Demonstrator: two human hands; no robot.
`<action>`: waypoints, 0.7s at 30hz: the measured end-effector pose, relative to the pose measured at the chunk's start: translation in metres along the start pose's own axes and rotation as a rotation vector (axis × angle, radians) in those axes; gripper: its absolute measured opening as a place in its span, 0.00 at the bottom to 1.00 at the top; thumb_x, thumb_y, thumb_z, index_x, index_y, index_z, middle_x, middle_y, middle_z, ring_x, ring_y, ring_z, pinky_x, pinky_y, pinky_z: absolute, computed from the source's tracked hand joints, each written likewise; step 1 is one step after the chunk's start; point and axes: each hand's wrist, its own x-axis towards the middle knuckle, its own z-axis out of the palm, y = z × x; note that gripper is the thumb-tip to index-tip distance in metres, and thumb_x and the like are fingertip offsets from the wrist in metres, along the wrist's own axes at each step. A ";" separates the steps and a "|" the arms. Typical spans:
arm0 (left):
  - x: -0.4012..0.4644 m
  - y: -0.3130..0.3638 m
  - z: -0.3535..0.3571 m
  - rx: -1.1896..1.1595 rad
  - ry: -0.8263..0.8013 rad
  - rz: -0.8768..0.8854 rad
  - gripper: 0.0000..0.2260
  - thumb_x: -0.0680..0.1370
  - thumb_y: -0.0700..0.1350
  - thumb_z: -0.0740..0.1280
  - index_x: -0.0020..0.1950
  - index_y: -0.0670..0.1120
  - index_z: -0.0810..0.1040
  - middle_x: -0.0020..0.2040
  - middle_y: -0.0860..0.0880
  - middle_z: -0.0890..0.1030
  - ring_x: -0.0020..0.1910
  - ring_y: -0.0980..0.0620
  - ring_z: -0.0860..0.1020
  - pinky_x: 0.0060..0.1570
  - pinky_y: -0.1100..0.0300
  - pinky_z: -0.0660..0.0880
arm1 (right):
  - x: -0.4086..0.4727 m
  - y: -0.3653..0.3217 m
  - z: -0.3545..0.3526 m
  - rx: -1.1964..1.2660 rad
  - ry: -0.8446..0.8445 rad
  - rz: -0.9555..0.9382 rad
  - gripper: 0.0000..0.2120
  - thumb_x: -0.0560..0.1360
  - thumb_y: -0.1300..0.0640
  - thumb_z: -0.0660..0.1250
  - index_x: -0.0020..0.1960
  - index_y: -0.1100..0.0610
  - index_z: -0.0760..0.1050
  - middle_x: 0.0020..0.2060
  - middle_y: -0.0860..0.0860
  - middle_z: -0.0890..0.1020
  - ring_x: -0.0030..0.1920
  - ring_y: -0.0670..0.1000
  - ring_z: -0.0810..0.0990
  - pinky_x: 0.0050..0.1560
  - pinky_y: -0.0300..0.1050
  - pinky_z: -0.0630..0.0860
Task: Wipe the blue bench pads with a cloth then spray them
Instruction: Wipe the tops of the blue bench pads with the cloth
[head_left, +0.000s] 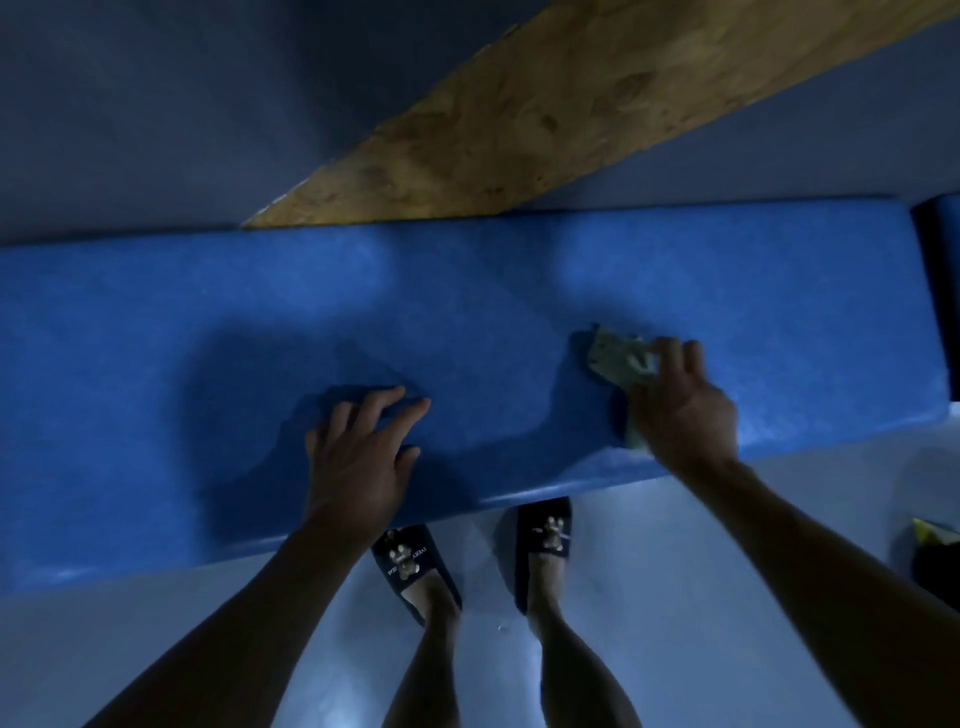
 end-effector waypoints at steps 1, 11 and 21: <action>-0.001 0.000 0.001 0.000 0.009 -0.001 0.24 0.74 0.49 0.74 0.69 0.59 0.74 0.68 0.56 0.72 0.60 0.47 0.69 0.52 0.44 0.69 | 0.008 0.012 -0.004 -0.020 -0.019 0.053 0.16 0.76 0.54 0.65 0.62 0.58 0.70 0.56 0.59 0.74 0.42 0.68 0.80 0.39 0.57 0.76; 0.000 -0.008 0.004 0.019 0.013 0.037 0.20 0.76 0.54 0.66 0.69 0.60 0.73 0.69 0.57 0.72 0.58 0.48 0.70 0.51 0.49 0.66 | -0.034 -0.128 0.059 0.171 0.071 -0.384 0.17 0.74 0.51 0.71 0.58 0.54 0.71 0.43 0.54 0.82 0.26 0.60 0.79 0.21 0.44 0.70; 0.030 -0.016 -0.018 0.042 0.075 0.075 0.28 0.73 0.57 0.68 0.73 0.53 0.72 0.71 0.51 0.72 0.60 0.45 0.73 0.52 0.50 0.66 | 0.074 -0.001 0.016 0.051 0.185 -0.164 0.25 0.75 0.47 0.58 0.71 0.50 0.68 0.51 0.61 0.84 0.39 0.67 0.83 0.38 0.56 0.79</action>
